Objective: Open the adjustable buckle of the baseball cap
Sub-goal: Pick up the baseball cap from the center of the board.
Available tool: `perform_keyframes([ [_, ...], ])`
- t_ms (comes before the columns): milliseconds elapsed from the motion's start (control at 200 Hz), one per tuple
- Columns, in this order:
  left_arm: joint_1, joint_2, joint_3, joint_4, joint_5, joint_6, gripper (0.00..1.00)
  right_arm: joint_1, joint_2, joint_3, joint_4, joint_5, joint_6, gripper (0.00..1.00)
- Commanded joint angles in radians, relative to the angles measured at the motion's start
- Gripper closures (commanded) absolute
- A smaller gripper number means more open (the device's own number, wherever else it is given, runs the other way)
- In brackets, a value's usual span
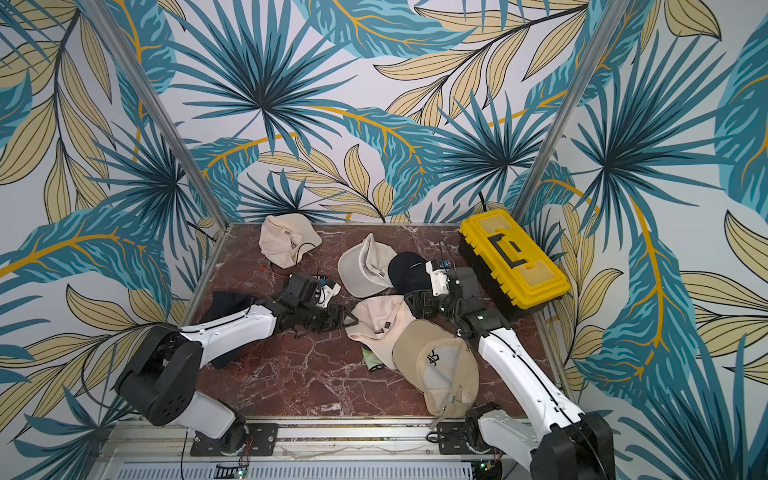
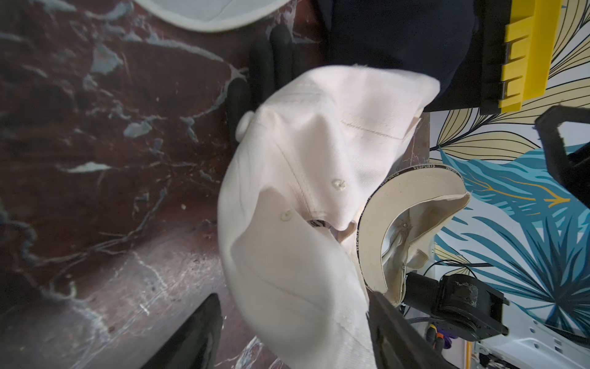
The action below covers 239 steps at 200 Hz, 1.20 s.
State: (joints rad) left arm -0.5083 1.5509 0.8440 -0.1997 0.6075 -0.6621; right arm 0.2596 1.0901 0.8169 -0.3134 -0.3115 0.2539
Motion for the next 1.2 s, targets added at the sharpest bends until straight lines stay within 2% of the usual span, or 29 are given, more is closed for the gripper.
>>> perform_keyframes([
  [0, -0.004, -0.009, -0.012, 0.007, 0.048, -0.059, 0.24, -0.002, -0.011, -0.020, -0.002, 0.003, -0.008, 0.27],
  [130, -0.013, 0.016, -0.007, 0.008, 0.092, -0.106, 0.24, -0.002, -0.012, -0.031, 0.011, -0.004, -0.008, 0.27],
  [285, -0.050, 0.064, 0.019, 0.011, 0.075, -0.113, 0.27, -0.002, -0.019, -0.039, 0.019, -0.006, -0.011, 0.27],
  [350, -0.062, 0.079, 0.037, 0.011, 0.065, -0.113, 0.39, -0.002, -0.022, -0.043, 0.019, -0.011, -0.010, 0.27],
  [506, -0.066, 0.046, 0.071, 0.010, 0.011, -0.070, 0.81, -0.002, -0.031, -0.050, 0.015, -0.023, -0.026, 0.28],
  [626, -0.062, -0.034, 0.120, 0.011, -0.049, 0.037, 1.00, -0.002, -0.040, -0.062, 0.045, -0.056, -0.035, 0.30],
  [701, -0.062, -0.076, 0.153, 0.011, -0.109, 0.096, 1.00, -0.002, -0.037, -0.065, 0.076, -0.107, -0.027, 0.32],
  [846, -0.065, -0.103, 0.220, 0.011, -0.119, 0.192, 1.00, -0.002, -0.024, -0.083, 0.193, -0.222, 0.062, 0.37],
  [1006, -0.067, -0.150, 0.240, 0.017, -0.176, 0.260, 1.00, -0.003, 0.017, -0.141, 0.408, -0.263, 0.310, 0.43],
  [1191, -0.067, -0.172, 0.246, 0.019, -0.180, 0.282, 1.00, -0.002, 0.029, -0.203, 0.580, -0.218, 0.555, 0.40],
])
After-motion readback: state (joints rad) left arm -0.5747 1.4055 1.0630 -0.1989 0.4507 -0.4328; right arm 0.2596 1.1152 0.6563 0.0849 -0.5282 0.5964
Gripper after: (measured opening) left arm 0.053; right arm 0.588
